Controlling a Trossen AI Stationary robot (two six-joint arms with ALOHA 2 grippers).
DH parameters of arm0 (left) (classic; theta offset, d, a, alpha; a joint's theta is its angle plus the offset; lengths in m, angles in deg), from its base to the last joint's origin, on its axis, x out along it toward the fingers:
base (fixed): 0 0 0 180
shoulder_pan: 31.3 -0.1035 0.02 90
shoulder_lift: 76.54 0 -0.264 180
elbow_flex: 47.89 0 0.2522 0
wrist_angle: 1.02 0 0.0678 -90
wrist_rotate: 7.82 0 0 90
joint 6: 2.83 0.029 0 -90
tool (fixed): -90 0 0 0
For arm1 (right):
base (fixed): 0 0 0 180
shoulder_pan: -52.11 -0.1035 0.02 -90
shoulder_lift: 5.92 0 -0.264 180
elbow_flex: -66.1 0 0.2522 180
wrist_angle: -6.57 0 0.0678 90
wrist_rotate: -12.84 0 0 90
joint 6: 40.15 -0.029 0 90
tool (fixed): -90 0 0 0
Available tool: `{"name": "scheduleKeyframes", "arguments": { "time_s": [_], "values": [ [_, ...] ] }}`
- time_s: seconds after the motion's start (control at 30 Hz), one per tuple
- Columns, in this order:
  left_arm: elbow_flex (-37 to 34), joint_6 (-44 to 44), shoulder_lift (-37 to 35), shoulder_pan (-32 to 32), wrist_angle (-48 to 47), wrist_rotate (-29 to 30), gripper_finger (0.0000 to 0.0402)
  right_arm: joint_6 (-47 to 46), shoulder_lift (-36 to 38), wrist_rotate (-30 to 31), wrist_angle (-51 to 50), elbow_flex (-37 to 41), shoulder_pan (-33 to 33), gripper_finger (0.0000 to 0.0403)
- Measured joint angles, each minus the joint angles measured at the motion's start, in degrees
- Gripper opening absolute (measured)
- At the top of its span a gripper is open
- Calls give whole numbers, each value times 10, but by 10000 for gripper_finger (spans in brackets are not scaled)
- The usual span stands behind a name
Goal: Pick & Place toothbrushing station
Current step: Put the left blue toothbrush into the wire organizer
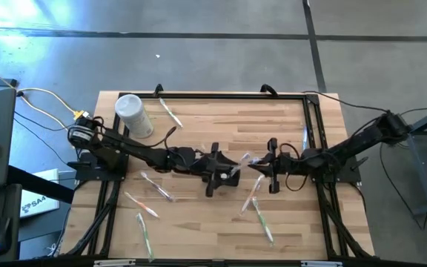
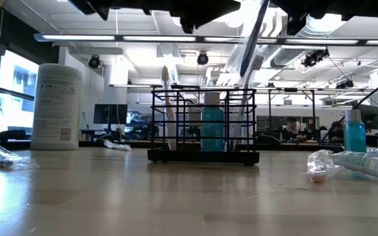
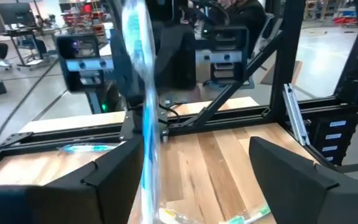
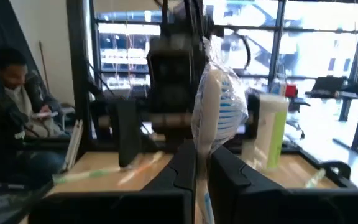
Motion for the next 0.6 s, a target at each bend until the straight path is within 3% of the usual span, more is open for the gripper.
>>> {"name": "scheduleKeyframes", "arguments": {
  "time_s": [0.13, 0.6],
  "values": [
    [1, 0, -37, 0, -61, 7, 296, -33, -4, 17, -82, -33, 20, 10],
    [0, -45, -131, 0, -278, 86, 297, -95, -71, 70, -151, -89, 29, 9]
  ]
}}
